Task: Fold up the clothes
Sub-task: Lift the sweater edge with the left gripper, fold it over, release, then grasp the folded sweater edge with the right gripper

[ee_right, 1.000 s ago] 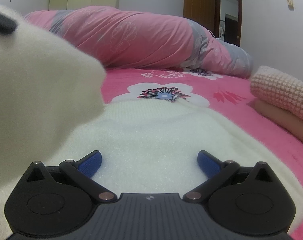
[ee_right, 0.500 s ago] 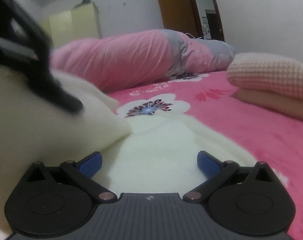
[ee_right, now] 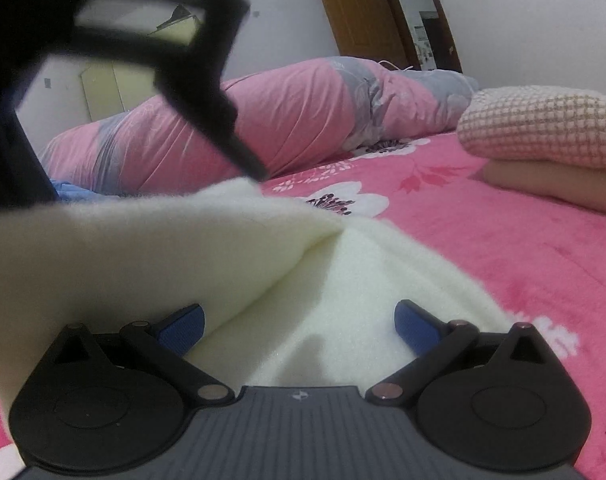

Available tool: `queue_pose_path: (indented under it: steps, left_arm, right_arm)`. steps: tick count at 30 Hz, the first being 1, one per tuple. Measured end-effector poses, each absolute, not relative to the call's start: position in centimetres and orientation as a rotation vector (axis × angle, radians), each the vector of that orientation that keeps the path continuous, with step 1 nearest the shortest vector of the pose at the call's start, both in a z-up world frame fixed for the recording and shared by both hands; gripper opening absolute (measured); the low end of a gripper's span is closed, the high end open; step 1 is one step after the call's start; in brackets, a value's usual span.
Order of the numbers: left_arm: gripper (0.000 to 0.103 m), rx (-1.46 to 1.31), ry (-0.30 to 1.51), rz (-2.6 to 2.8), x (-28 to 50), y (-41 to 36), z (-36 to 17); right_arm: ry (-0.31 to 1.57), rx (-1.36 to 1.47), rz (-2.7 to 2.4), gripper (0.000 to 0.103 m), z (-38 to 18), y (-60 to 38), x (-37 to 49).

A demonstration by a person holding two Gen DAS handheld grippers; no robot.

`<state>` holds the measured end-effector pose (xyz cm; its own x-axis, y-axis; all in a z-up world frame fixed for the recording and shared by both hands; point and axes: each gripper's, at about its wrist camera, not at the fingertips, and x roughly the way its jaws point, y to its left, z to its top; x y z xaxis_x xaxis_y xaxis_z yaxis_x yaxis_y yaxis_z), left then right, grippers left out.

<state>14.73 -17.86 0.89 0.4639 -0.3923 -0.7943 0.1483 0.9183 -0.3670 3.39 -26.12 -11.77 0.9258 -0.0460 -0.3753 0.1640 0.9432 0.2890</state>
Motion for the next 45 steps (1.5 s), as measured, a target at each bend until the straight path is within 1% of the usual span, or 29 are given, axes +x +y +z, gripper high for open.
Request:
queue_pose_path:
  steps: [6, 9, 14, 17, 18, 20, 27, 30, 32, 34, 37, 40, 42, 44, 45]
  left_arm:
    - [0.063, -0.446, 1.092, -0.579, 13.9, -16.7, 2.1]
    - [0.064, -0.487, 1.006, -0.645, 13.1, -14.3, 3.6]
    - [0.066, -0.592, 0.816, -0.697, 11.7, -6.7, 5.1]
    - [0.068, -0.542, 0.702, -0.629, 10.1, -2.0, 5.1]
    - [0.070, -0.520, 0.675, -0.607, 9.5, -0.7, 4.8]
    - [0.072, -0.466, 0.662, -0.571, 8.4, 0.8, 3.3]
    - [0.072, -0.235, 0.653, -0.560, 5.3, -0.2, -2.6]
    - [0.072, -0.226, 0.645, -0.597, 5.6, -0.7, -3.8]
    - [0.072, -0.225, 0.634, -0.626, 5.8, -0.9, -4.5]
    - [0.072, -0.184, 0.597, -0.664, 5.4, -1.3, -4.8]
    - [0.075, -0.086, 0.534, -0.679, 4.6, -2.6, -5.0]
    - [0.076, 0.012, 0.477, -0.674, 4.0, -4.2, -5.3]
    - [0.076, 0.061, 0.449, -0.675, 3.8, -5.1, -5.5]
    - [0.076, 0.108, 0.420, -0.672, 3.4, -6.0, -5.8]
    - [0.076, 0.133, 0.404, -0.670, 3.2, -6.4, -6.0]
  right_arm:
    - [0.379, 0.309, -0.113, 0.103, -11.8, -25.8, 3.5]
    - [0.382, 0.306, -0.114, 0.103, -11.9, -25.8, 3.7]
    - [0.388, 0.295, -0.118, 0.103, -11.9, -25.7, 3.8]
    - [0.393, 0.285, -0.122, 0.103, -11.9, -25.4, 3.9]
    - [0.396, 0.282, -0.123, 0.103, -11.9, -25.4, 3.9]
    - [0.405, 0.276, -0.125, 0.103, -11.8, -25.3, 4.1]
    - [0.444, 0.168, -0.129, 0.103, -10.0, -25.5, 3.8]
    - [0.457, 0.157, -0.129, 0.103, -9.1, -26.6, 2.6]
    - [0.471, 0.208, -0.119, 0.103, -8.4, -27.9, 1.6]
    - [0.475, 0.316, -0.097, 0.103, -7.8, -29.7, 0.5]
    - [0.468, 0.546, -0.026, 0.103, -7.2, -32.5, 0.1]
    - [0.452, 0.751, 0.044, 0.103, -6.6, -34.9, -0.1]
    - [0.446, 0.782, 0.095, 0.100, -5.7, -35.1, 0.9]
    - [0.451, 0.746, 0.139, 0.092, -4.4, -34.5, 2.4]
    - [0.459, 0.713, 0.160, 0.091, -3.8, -34.0, 3.3]
